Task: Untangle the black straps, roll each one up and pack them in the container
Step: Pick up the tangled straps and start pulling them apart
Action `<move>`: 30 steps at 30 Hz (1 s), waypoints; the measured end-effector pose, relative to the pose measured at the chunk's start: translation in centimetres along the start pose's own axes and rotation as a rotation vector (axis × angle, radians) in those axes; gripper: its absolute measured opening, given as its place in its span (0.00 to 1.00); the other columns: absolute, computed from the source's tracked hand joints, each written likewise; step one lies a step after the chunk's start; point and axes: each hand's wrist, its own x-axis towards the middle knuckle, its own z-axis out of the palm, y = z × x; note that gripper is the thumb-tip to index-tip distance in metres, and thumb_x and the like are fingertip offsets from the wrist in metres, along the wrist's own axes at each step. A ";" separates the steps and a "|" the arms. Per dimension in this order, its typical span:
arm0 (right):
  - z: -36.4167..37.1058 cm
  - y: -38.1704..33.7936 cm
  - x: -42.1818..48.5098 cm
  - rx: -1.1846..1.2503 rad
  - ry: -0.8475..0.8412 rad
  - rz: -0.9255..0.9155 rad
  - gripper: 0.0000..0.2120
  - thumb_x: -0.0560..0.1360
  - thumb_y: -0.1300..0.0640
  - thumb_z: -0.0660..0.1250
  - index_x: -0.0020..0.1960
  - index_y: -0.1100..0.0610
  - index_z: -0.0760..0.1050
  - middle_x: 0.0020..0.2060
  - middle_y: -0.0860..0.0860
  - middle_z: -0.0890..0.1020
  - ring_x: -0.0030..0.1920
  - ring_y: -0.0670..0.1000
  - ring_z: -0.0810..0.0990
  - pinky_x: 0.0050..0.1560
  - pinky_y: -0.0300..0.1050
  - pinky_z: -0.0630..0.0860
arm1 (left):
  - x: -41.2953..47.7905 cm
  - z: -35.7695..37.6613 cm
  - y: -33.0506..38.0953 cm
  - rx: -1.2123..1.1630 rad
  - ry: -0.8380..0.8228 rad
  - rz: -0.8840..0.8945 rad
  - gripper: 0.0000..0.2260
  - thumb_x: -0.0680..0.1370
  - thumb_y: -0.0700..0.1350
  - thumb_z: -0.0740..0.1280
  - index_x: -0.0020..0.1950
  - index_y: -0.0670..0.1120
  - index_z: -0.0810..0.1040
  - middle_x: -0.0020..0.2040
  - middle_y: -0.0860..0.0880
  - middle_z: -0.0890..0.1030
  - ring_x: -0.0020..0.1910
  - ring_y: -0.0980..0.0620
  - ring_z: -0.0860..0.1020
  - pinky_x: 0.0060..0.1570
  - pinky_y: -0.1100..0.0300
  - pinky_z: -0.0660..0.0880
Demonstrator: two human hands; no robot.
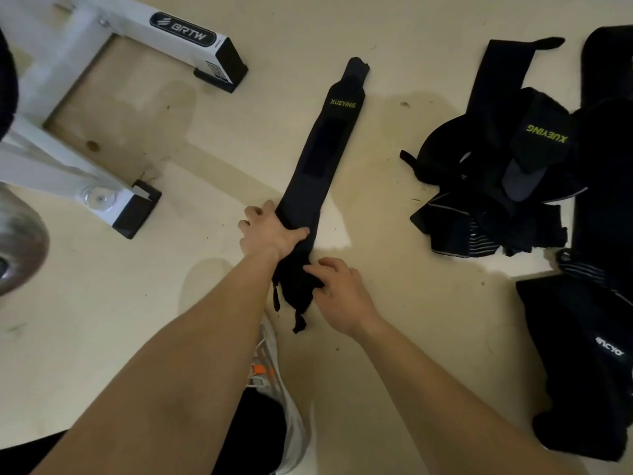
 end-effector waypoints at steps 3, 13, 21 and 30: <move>0.5 -0.6 0.6 -0.254 -0.085 -0.016 0.24 0.82 0.53 0.57 0.78 0.46 0.65 0.77 0.47 0.63 0.71 0.58 0.61 0.71 0.52 0.65 | 0.0 0.2 -1.1 0.019 -0.006 -0.011 0.42 0.70 0.64 0.75 0.76 0.47 0.62 0.69 0.42 0.66 0.66 0.37 0.70 0.59 0.44 0.73; 2.2 -2.7 0.6 -0.515 -0.148 -0.047 0.31 0.82 0.48 0.57 0.82 0.53 0.52 0.81 0.49 0.54 0.76 0.58 0.56 0.73 0.54 0.60 | 2.0 -2.3 -1.9 -0.716 -0.123 -0.105 0.11 0.77 0.49 0.76 0.55 0.46 0.80 0.54 0.47 0.83 0.54 0.44 0.82 0.55 0.48 0.82; 4.0 -2.4 0.3 -0.554 -0.126 0.017 0.33 0.82 0.44 0.56 0.83 0.51 0.47 0.82 0.55 0.40 0.81 0.63 0.40 0.79 0.60 0.46 | 1.9 0.3 -2.7 -0.476 0.034 -0.041 0.11 0.76 0.50 0.76 0.51 0.47 0.77 0.49 0.50 0.81 0.50 0.47 0.80 0.49 0.55 0.75; 1.5 -2.4 0.4 -0.457 -0.053 -0.083 0.33 0.80 0.53 0.60 0.81 0.50 0.52 0.80 0.48 0.54 0.78 0.58 0.54 0.75 0.55 0.59 | -0.6 2.2 -0.9 -0.006 0.147 0.198 0.18 0.82 0.53 0.65 0.66 0.43 0.72 0.62 0.43 0.75 0.58 0.40 0.77 0.52 0.50 0.73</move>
